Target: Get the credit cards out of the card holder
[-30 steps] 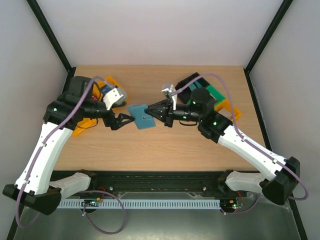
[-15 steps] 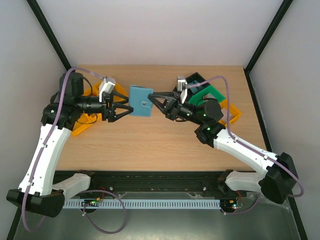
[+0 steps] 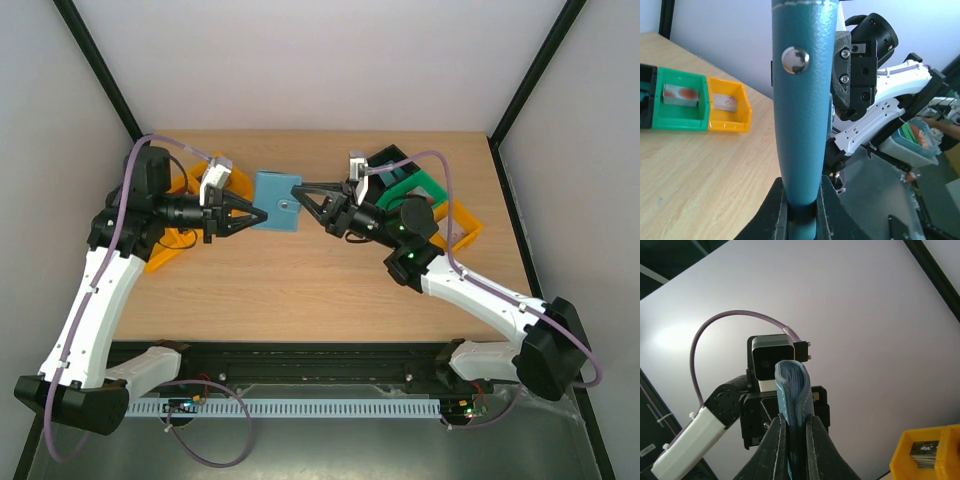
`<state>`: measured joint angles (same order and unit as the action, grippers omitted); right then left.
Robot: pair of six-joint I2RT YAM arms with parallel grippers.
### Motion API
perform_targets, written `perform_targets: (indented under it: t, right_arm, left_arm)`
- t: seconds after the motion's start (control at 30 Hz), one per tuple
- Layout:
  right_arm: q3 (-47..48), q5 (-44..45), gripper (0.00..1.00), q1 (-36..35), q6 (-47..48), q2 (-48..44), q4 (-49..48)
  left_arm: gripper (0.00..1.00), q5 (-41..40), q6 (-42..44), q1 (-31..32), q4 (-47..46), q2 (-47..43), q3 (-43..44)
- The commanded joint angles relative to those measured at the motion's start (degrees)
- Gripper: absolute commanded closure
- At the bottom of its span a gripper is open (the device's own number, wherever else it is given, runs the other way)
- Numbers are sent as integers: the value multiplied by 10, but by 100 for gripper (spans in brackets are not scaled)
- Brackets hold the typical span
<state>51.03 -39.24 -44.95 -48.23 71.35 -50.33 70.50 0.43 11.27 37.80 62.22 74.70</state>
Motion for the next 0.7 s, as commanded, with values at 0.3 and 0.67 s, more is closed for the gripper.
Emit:
perform_targets:
  t: [0.3,0.67]
  right_arm:
    - [158,379,64,-13,164,-16,487]
    - [306,509,62,-158,250,108,597]
  left_arm:
    - [98,-235,-54,-3,-49,-6,-26]
    - [98,-281,-59,-9,-54,-5,-37]
